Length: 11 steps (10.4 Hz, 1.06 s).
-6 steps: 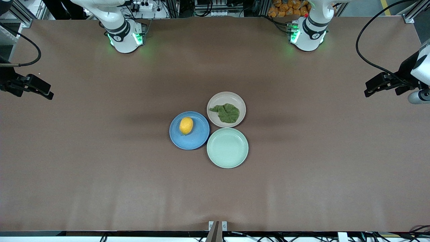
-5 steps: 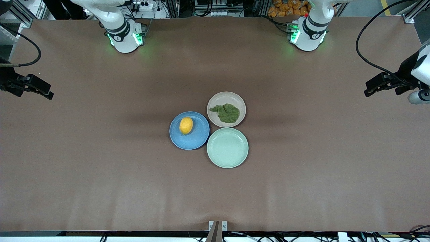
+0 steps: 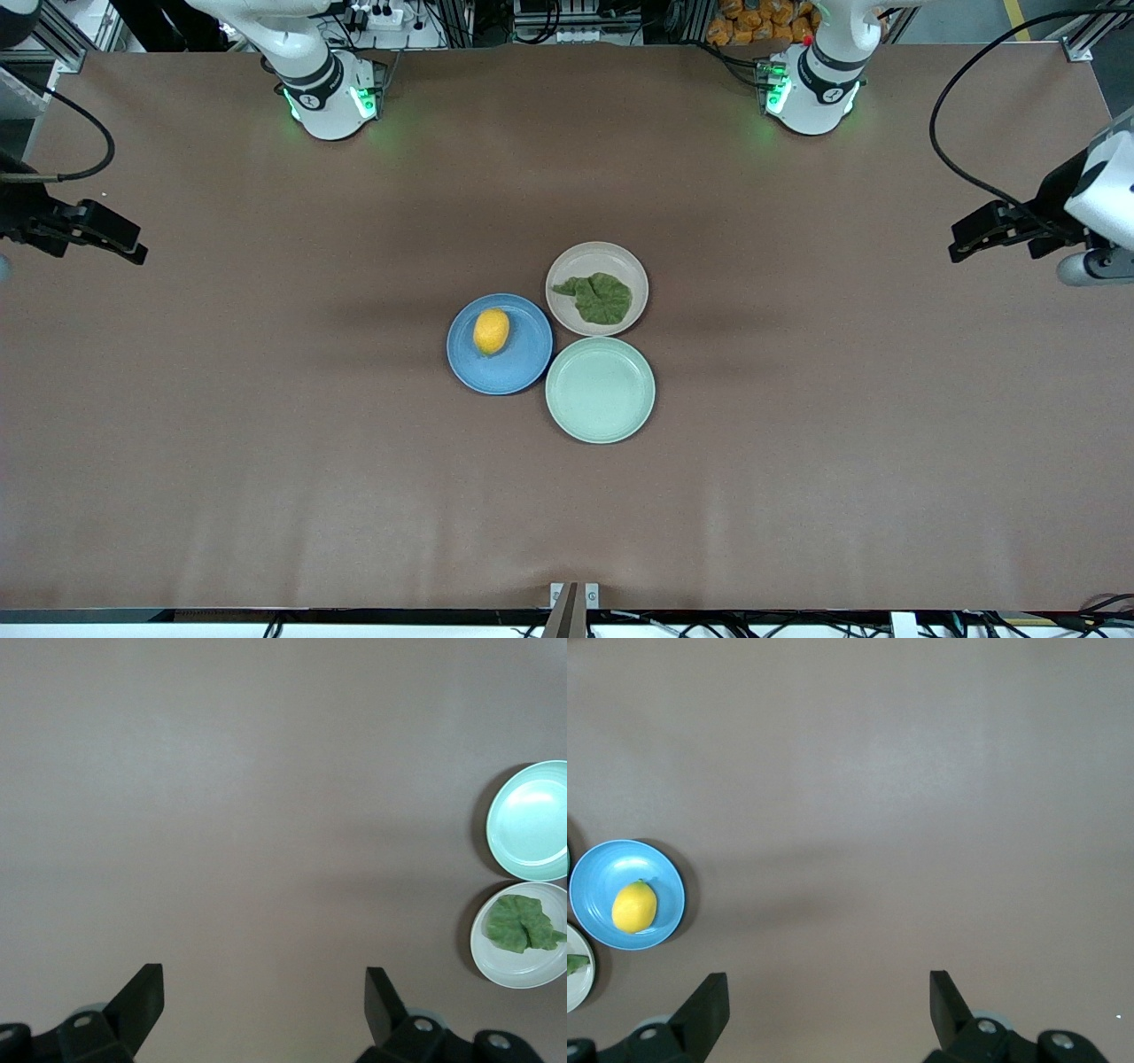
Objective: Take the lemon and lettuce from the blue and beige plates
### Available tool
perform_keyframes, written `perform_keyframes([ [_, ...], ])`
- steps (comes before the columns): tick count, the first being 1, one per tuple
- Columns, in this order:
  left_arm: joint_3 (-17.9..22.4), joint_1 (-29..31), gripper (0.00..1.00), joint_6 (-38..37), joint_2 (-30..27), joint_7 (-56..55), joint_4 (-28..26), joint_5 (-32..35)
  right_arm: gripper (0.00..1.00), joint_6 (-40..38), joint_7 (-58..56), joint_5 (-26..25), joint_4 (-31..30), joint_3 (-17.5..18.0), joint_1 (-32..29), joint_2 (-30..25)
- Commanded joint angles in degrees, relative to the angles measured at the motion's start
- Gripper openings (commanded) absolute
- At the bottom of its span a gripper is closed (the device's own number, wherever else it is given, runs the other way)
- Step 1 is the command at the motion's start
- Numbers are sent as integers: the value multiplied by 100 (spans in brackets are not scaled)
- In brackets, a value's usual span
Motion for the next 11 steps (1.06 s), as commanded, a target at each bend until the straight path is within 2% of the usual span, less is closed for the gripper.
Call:
perform_keyframes([
  [1,-129,-154,100,99,201,-566,-45,-372,100,3,19,87,-53,48,138,268],
  [3,-296,-618,100,370,491,-1645,-53,-383,100,73,36,209,-62,57,244,601],
  [4,-305,-830,100,615,684,-2225,-45,-383,100,117,71,628,-71,75,253,794],
  [7,-305,-1777,100,1012,1211,-4201,-45,-392,100,809,911,790,-71,110,586,1401],
  [9,-314,-2219,100,1249,1546,-5136,-45,-418,100,1363,1745,984,-71,582,684,1831],
  [10,-357,-2333,100,1346,1738,-5428,-53,-619,100,1635,2420,940,-71,854,780,2077],
  [11,-375,-2561,100,1521,1914,-5674,-80,-873,100,1794,3009,940,-71,979,885,2314],
])
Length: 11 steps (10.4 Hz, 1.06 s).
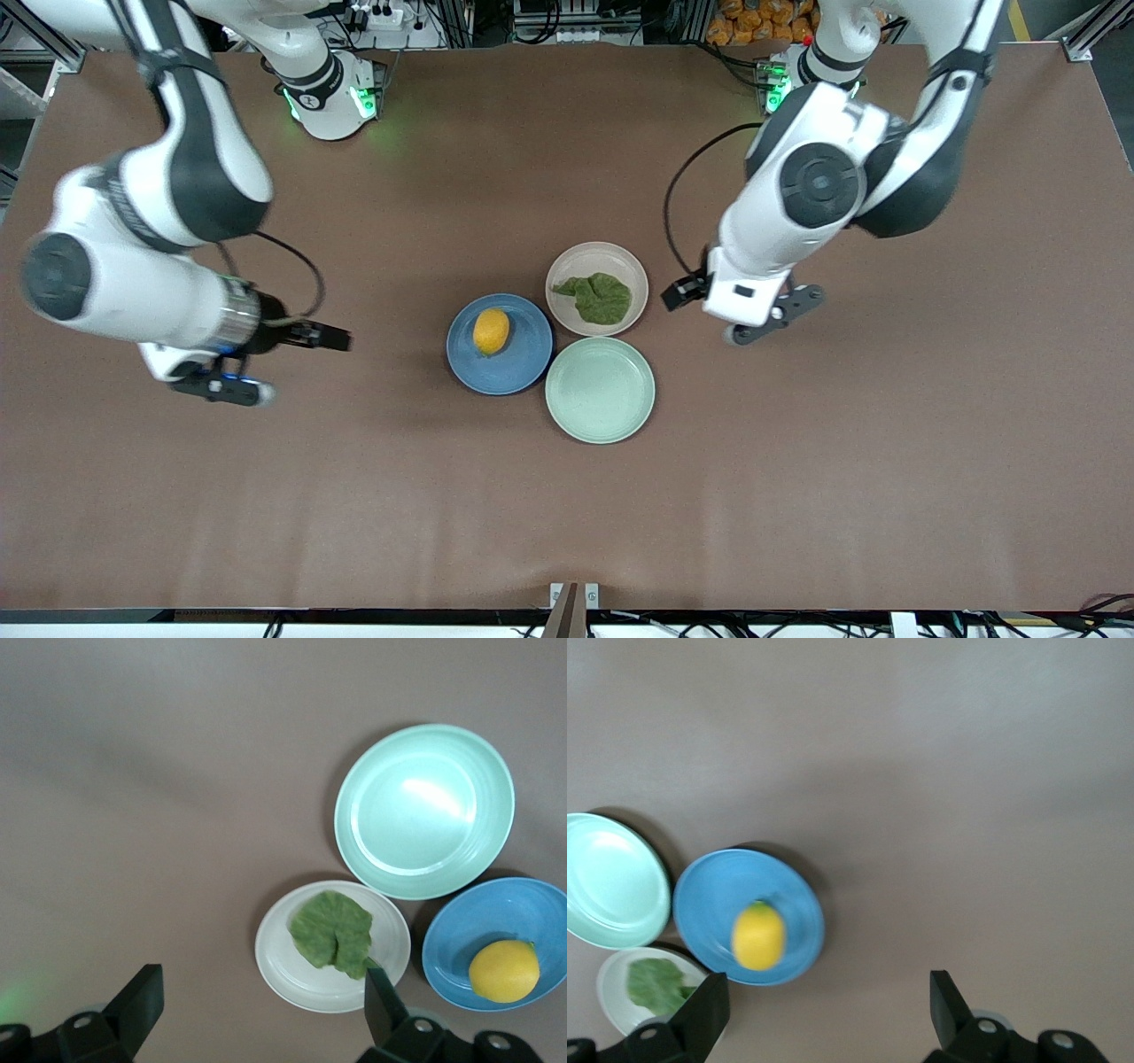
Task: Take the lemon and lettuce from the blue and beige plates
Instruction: 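Reach the right gripper to the lemon while the left gripper reaches the lettuce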
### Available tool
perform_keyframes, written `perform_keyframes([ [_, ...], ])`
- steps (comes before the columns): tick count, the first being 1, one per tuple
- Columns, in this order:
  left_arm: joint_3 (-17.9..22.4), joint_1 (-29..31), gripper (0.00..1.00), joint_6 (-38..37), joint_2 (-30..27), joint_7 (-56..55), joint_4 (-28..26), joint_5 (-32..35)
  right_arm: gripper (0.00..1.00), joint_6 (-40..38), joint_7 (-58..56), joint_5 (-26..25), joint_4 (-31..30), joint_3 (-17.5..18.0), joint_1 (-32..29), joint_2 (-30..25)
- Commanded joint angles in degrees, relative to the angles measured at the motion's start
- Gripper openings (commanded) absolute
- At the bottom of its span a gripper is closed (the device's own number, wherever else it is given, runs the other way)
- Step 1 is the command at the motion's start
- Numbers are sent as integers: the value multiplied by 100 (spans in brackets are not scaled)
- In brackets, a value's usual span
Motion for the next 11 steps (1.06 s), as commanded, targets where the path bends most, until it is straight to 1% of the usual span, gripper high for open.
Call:
perform_keyframes([
  [1,12,-355,100,322,430,-587,49,-342,100,385,861,20,89,271,259,571],
  [2,12,-356,100,333,562,-598,75,-351,100,588,923,-137,89,272,487,782],
  [4,3,-347,92,376,669,-571,58,-368,100,1018,1352,-244,71,272,795,1257],
  [5,3,-313,92,403,739,-563,58,-525,100,1281,1494,-262,2,272,901,1433],
  [7,3,81,96,403,967,-249,67,-1087,100,1433,1495,-262,-183,272,972,1558],
  [9,3,39,94,482,1012,-88,49,-1168,100,1451,1504,-244,-333,280,973,1575],
  [10,3,-91,90,613,1021,-97,23,-1186,100,1451,1495,-236,-420,280,973,1584],
  [11,3,-197,89,814,1064,-158,-30,-1195,100,1512,1504,-209,-438,341,973,1637],
])
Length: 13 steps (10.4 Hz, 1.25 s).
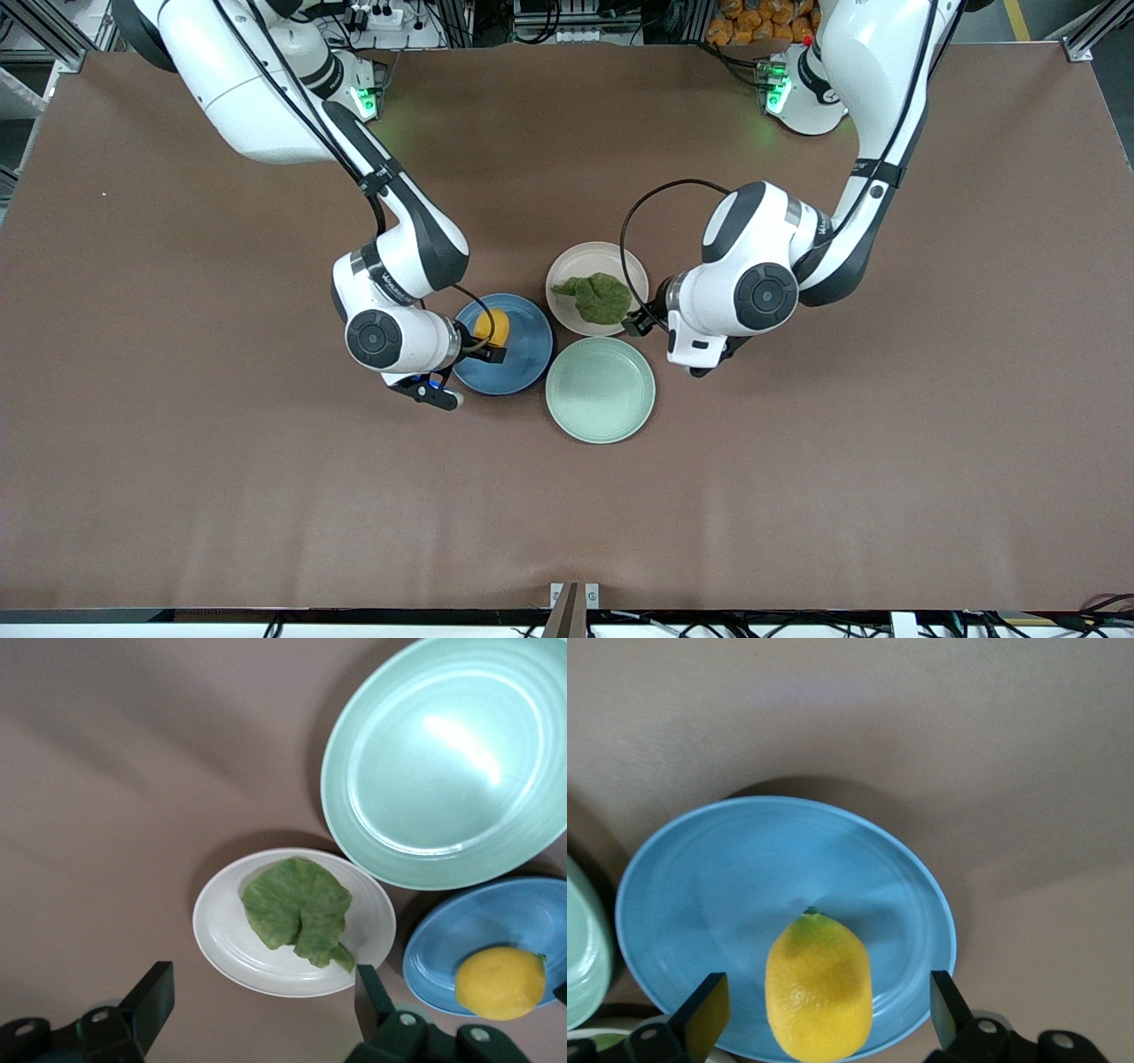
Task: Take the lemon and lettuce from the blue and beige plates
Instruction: 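Reach the right gripper to the lemon while the left gripper reaches the lettuce, then grasp the lemon with the right gripper while the left gripper grasps the lettuce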
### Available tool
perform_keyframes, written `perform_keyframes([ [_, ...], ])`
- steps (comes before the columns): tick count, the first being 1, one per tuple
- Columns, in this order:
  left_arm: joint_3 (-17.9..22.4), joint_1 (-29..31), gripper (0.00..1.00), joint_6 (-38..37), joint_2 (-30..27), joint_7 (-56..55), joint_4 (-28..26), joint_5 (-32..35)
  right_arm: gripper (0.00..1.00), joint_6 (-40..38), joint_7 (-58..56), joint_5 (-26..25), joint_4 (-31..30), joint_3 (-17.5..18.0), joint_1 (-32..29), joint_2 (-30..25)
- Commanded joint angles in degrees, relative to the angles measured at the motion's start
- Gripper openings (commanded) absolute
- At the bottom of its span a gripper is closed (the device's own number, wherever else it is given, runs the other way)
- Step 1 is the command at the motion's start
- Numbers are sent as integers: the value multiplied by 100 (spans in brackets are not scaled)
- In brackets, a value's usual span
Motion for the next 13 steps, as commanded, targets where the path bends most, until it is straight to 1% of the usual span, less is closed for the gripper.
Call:
perform_keyframes([
  [1,10,-375,89,587,81,-45,-173,-229,100,213,149,-61,-148,172,-21,10],
  [3,18,-788,89,1656,134,-211,-734,-291,100,302,149,-61,-210,173,119,54],
  [4,18,-894,89,1958,187,-256,-876,-291,100,372,236,-61,-227,190,181,71],
  [6,18,-947,90,1996,371,-248,-904,-256,100,425,359,-78,-341,217,181,80],
  [8,45,-1132,91,2005,485,-213,-965,-203,99,601,360,-113,-447,208,190,124],
  [11,54,-1316,89,2329,687,-265,-965,-71,40,601,359,-96,-430,217,164,116],
  [12,71,-1343,88,2391,740,-265,-965,-71,23,601,351,-96,-403,225,155,115],
  [13,80,-1343,78,2409,793,-265,-974,24,9,601,325,-105,-395,260,129,72],
])
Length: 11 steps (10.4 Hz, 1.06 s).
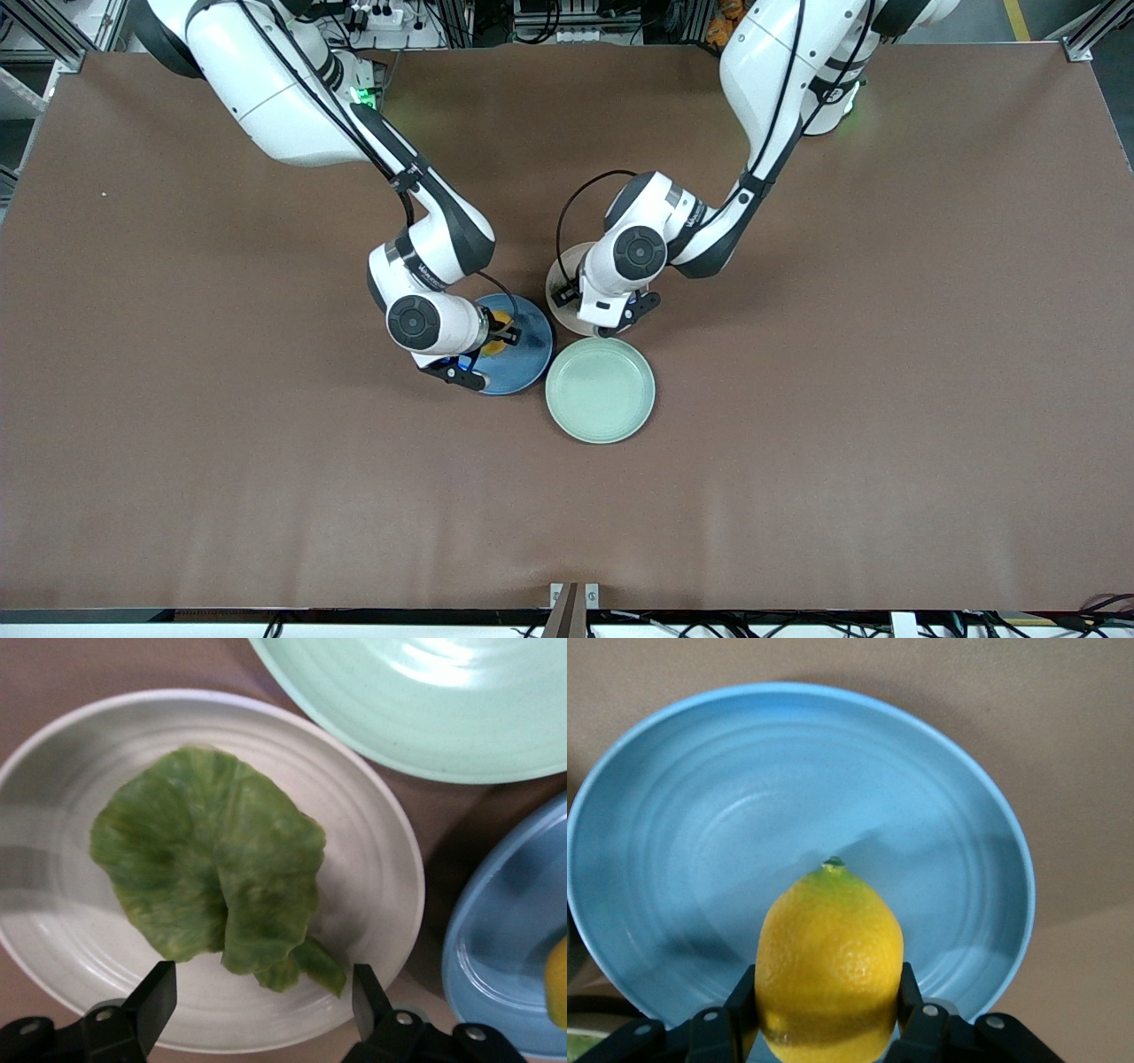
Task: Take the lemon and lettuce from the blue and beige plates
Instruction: 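Grasp the lemon with the right gripper while the left gripper grasps the lettuce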
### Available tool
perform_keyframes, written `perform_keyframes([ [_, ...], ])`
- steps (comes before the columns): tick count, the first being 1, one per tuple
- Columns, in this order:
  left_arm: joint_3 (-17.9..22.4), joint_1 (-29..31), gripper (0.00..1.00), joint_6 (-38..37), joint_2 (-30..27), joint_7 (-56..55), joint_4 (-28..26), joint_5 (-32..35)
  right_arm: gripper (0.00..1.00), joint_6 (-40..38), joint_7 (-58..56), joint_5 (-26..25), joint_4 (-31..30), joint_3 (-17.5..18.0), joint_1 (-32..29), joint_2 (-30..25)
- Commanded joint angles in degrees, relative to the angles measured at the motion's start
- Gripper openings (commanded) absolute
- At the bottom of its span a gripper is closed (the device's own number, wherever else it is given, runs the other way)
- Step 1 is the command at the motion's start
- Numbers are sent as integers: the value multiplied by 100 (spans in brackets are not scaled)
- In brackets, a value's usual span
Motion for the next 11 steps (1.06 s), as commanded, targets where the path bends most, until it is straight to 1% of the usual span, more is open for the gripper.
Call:
perform_keyframes([
  [1,67,-63,69,147,65,-28,-27,218,0,-19,77,-105,75,114,-103,-78],
  [2,75,-63,64,173,65,-28,-45,228,0,-45,33,-105,154,114,-155,-156],
  [3,76,-54,55,174,74,-19,-45,237,0,-98,-98,-105,241,114,-251,-227],
  [4,76,-54,50,208,144,-19,-45,341,0,-351,-369,-87,338,114,-374,-332],
  [5,76,-46,50,278,188,-28,-45,395,0,-606,-598,-87,391,114,-497,-464],
  [6,84,-46,47,305,214,-19,-45,404,0,-860,-748,-78,383,114,-638,-595],
  [7,84,-46,33,366,258,-19,-45,413,0,-1150,-1002,-78,374,114,-804,-753],
  [9,84,-2,4,367,224,-45,-19,457,0,-1809,-1843,-34,365,114,-1366,-1166],
  [10,84,-2,0,367,197,-106,16,465,0,-2134,-2301,-34,357,88,-1612,-1333],
  [11,84,-2,0,367,136,-150,34,474,0,-2433,-2871,-34,339,44,-1919,-1448],
])
